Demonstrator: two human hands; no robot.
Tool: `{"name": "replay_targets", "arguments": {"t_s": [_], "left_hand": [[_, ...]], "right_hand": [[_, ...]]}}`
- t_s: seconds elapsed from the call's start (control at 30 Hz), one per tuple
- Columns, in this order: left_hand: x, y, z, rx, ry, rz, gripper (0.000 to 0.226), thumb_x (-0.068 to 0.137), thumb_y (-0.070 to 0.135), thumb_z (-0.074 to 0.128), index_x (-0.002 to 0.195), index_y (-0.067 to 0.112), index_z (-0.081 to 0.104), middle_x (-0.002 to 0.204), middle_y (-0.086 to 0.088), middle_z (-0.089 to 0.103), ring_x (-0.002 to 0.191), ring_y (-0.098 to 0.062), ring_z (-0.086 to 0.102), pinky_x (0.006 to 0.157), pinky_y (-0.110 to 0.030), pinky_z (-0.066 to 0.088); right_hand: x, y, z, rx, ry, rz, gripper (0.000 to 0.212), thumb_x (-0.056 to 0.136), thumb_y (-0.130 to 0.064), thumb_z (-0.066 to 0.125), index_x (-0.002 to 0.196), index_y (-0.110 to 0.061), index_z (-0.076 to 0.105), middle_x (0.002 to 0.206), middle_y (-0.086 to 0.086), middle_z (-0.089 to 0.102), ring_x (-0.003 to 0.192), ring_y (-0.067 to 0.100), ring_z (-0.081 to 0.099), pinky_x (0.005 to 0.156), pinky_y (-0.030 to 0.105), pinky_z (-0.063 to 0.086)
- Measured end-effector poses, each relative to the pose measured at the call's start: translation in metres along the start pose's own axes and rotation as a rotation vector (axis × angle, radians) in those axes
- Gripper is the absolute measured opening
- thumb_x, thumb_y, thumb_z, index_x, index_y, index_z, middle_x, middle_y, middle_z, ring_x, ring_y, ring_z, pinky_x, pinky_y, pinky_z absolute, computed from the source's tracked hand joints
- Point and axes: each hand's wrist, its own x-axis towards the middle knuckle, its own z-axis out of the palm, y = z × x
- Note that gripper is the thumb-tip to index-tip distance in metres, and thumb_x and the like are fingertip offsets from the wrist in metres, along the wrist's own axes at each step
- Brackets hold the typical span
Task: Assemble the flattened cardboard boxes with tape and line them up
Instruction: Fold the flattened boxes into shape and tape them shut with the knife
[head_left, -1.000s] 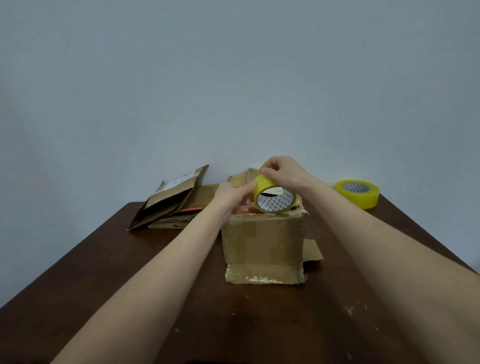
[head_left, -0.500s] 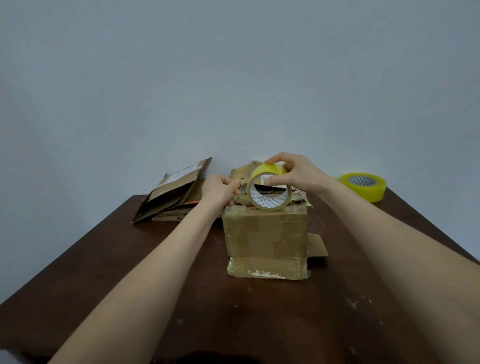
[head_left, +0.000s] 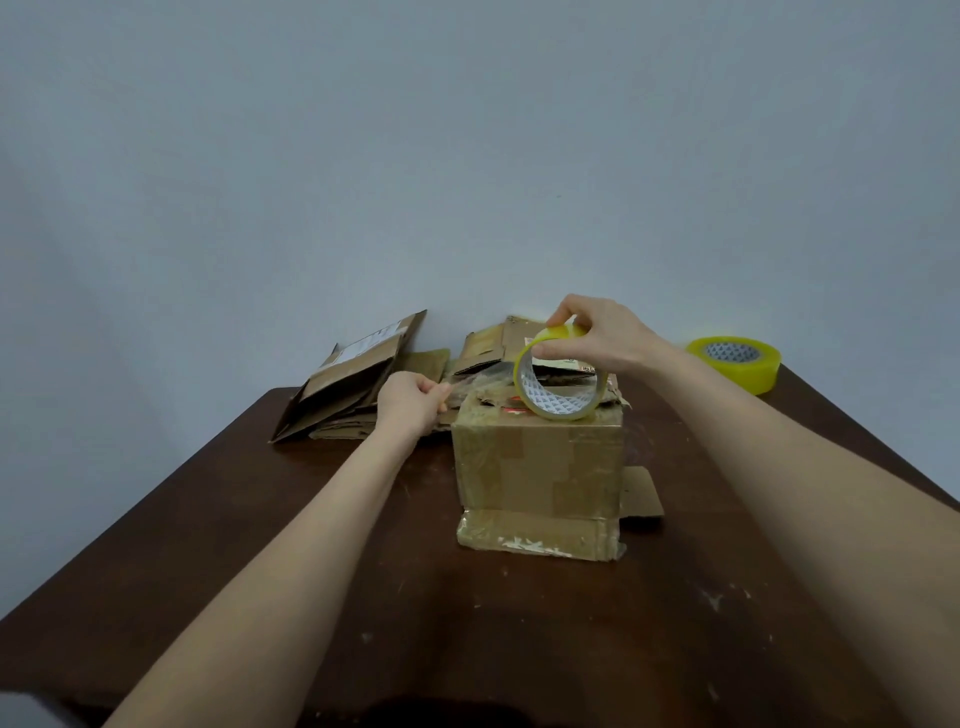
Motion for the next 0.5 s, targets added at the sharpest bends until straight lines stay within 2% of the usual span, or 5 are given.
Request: {"name": "replay_targets", "arguments": {"t_s": [0.1,0.33,0.4,0.47,0.5], "left_hand": [[-0.003,-0.01,0.007,0.034,-0.049,-0.052,0.037,0.093,0.025,0.058,0.06,0.01,0.057,0.064,-0.007,0.059,0.048,-0.018,0.046,0.055,-0.025,0.042],[0.003,-0.015,0.022,0.124,-0.063,-0.059,0.021,0.094,0.03,0.057,0.082,0.012,0.06,0.086,-0.006,0.061,0.087,-0.026,0.058,0.075,-0.034,0.045],[0.002,-0.015,0.023,0.095,-0.15,-0.09,0.02,0.094,0.033,0.057,0.099,0.015,0.061,0.103,-0.011,0.059,0.08,-0.025,0.056,0.067,-0.036,0.051],[0.0,-0.019,0.019,0.109,-0.26,-0.199,0.041,0.092,0.034,0.06,0.13,0.02,0.051,0.132,-0.016,0.041,0.083,-0.024,0.054,0.052,-0.03,0.05],[0.0,-0.022,0.017,0.131,-0.249,-0.2,0.051,0.091,0.031,0.062,0.137,0.02,0.045,0.14,-0.016,0.032,0.092,-0.026,0.056,0.055,-0.029,0.052]], "right_hand": [[0.0,-0.004,0.004,-0.055,-0.043,-0.057,0.036,0.075,-0.053,0.074,0.097,-0.026,0.063,0.09,-0.006,0.054,0.084,0.016,0.051,0.068,0.027,0.04],[-0.001,-0.007,0.014,-0.09,-0.008,-0.046,0.039,0.073,-0.062,0.068,0.102,-0.036,0.062,0.109,-0.007,0.058,0.098,0.016,0.054,0.079,0.03,0.046],[-0.002,-0.008,0.015,-0.096,-0.001,-0.041,0.041,0.073,-0.062,0.068,0.104,-0.035,0.063,0.11,-0.006,0.059,0.099,0.015,0.053,0.082,0.031,0.047],[-0.003,-0.007,0.015,-0.106,0.003,-0.028,0.041,0.073,-0.061,0.069,0.104,-0.034,0.064,0.111,-0.007,0.059,0.101,0.015,0.053,0.083,0.031,0.046],[-0.004,-0.007,0.014,-0.101,0.006,-0.021,0.042,0.073,-0.061,0.07,0.104,-0.034,0.064,0.111,-0.007,0.059,0.102,0.015,0.053,0.085,0.032,0.046]]}}
